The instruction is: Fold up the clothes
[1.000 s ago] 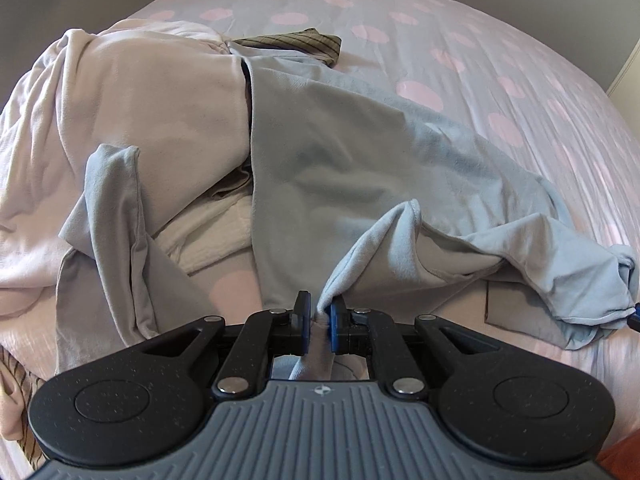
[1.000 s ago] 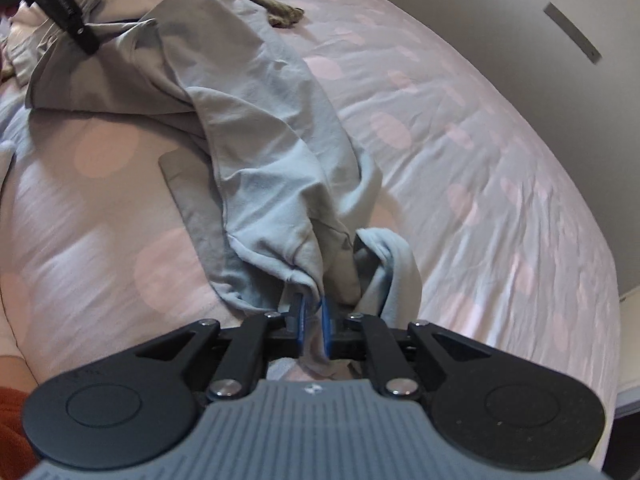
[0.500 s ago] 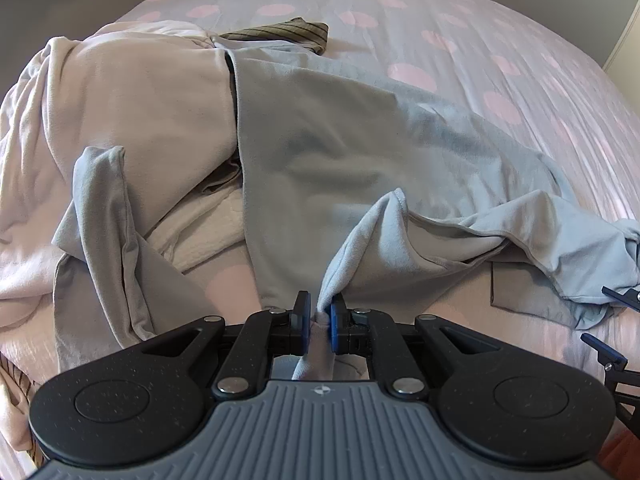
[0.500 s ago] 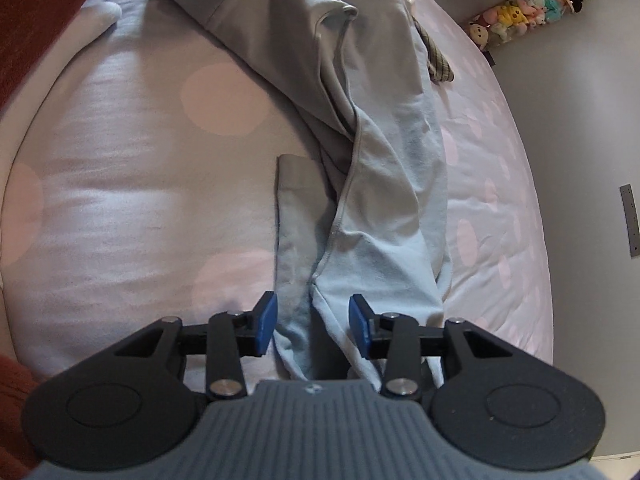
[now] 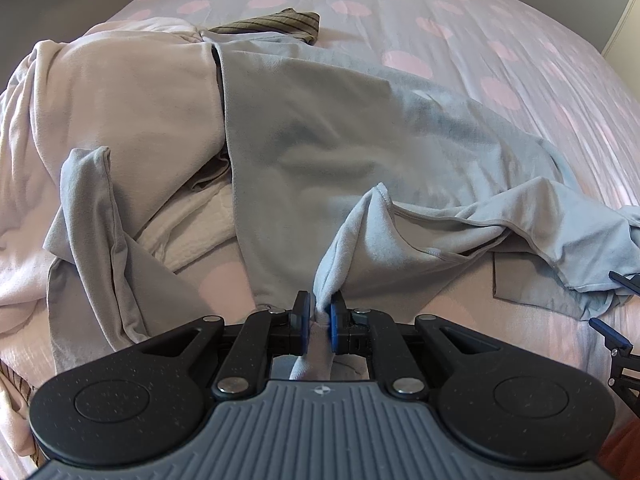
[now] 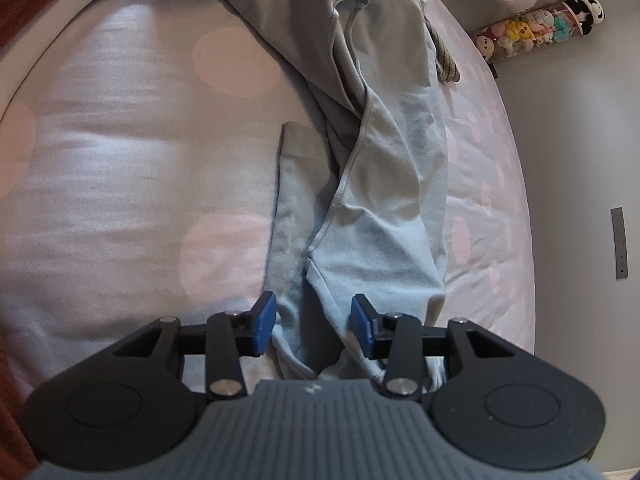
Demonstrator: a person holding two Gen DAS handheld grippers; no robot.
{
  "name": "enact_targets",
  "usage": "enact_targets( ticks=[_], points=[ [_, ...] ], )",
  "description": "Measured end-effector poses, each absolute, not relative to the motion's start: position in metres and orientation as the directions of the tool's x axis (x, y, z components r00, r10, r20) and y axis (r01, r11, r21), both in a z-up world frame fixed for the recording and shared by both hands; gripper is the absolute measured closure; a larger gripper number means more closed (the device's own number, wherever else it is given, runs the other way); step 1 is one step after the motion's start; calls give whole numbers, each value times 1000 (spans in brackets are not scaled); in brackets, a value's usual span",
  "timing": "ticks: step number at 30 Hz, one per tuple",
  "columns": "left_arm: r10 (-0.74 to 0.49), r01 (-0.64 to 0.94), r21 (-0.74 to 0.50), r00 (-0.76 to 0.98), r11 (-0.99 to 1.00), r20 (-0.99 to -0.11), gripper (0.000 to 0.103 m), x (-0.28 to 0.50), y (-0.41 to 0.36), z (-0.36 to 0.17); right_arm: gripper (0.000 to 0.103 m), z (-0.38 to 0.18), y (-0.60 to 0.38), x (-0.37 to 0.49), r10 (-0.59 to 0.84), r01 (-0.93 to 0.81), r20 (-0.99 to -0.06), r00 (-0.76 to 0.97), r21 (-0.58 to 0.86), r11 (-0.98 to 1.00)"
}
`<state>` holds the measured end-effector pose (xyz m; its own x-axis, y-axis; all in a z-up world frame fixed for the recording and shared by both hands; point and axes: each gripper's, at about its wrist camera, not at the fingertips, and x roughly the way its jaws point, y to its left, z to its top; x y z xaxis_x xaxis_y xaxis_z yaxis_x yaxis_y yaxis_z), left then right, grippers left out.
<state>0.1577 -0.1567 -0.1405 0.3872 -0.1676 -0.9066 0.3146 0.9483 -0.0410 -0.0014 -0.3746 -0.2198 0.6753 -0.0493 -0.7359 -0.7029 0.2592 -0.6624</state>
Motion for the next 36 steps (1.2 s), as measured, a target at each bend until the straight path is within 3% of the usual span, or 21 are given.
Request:
enact_targets(
  ticks=[15, 16, 17, 18, 20, 29, 36],
  points=[
    [-169, 316, -47, 371, 948, -913, 96, 163, -158, -146, 61, -248, -381, 1, -106, -616, -610, 785, -787, -37],
    [-169, 314, -48, 371, 948, -913, 96, 164, -158, -146, 68, -251, -381, 2, -112, -594, -586, 802, -802, -60],
    [-170, 312, -49, 373, 949, -912, 96, 164, -157, -146, 81, -251, -382, 3, -113, -580, -571, 813, -812, -67],
    [-171, 311, -50, 375, 949, -911, 96, 164, -157, -146, 86, -250, -382, 4, -114, -573, -565, 817, -818, -54],
    [-170, 308, -48, 383, 950, -908, 96, 163, -156, -145, 94, -238, -382, 5, -101, -552, -552, 828, -833, 26],
    [-177, 303, -12, 523, 953, -834, 96, 149, -154, -118, 97, -147, -404, 15, -88, -330, -467, 880, -733, 595],
    [-196, 281, 1, 673, 960, -713, 97, 123, -152, -70, 98, -97, -420, -2, -119, -165, -360, 925, -665, 728]
  ],
)
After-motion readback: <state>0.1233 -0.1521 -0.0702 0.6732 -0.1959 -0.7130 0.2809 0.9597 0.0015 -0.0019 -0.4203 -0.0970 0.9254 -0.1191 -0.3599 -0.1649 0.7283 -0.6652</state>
